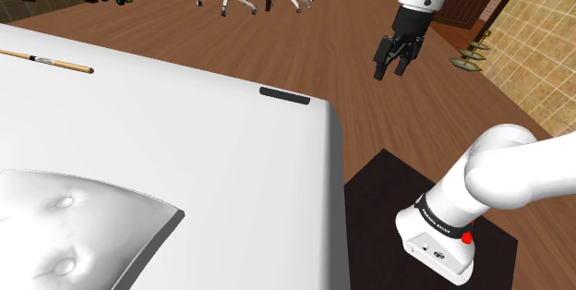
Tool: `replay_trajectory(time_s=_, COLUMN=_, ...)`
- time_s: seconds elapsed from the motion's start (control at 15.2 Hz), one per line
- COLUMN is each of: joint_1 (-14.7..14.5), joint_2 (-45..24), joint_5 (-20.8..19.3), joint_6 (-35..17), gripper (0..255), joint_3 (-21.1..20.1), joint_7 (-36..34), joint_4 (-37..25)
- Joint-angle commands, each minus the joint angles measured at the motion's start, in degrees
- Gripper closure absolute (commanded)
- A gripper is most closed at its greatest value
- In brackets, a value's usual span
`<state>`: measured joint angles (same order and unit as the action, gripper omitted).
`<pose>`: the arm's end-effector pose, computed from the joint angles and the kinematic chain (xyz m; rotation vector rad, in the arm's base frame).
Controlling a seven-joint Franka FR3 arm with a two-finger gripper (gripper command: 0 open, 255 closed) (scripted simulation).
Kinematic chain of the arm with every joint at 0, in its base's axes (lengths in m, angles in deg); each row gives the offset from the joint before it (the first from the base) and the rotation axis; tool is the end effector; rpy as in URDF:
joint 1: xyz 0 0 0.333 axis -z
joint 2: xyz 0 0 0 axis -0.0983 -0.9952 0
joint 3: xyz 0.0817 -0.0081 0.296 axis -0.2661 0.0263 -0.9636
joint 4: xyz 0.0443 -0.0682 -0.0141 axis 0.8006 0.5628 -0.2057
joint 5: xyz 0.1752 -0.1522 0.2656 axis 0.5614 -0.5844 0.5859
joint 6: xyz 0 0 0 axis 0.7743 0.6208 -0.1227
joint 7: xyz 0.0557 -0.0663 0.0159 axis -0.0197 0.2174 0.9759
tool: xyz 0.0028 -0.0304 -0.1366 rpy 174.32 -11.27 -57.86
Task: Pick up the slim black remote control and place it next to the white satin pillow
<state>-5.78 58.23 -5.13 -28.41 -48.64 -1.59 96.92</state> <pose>0.2792 -0.0066 0.5058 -3.0970 0.2842 0.1306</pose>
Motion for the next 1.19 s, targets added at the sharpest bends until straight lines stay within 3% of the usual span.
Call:
replay_trajectory(time_s=0.0, joint_1=0.0, joint_2=0.0, joint_5=0.0, joint_6=0.0, gripper=0, joint_3=0.0, joint_7=0.0, joint_4=0.0)
replay_trajectory(time_s=0.53, joint_1=-2.9, joint_2=-16.23, joint_5=-1.6, joint_6=-13.58, gripper=0, joint_3=4.87, joint_7=14.27, joint_4=-3.31)
replay_trajectory(time_s=1.12, joint_1=-6.01, joint_2=-36.34, joint_5=1.04, joint_6=-24.14, gripper=0, joint_3=7.52, joint_7=30.19, joint_4=-13.32)
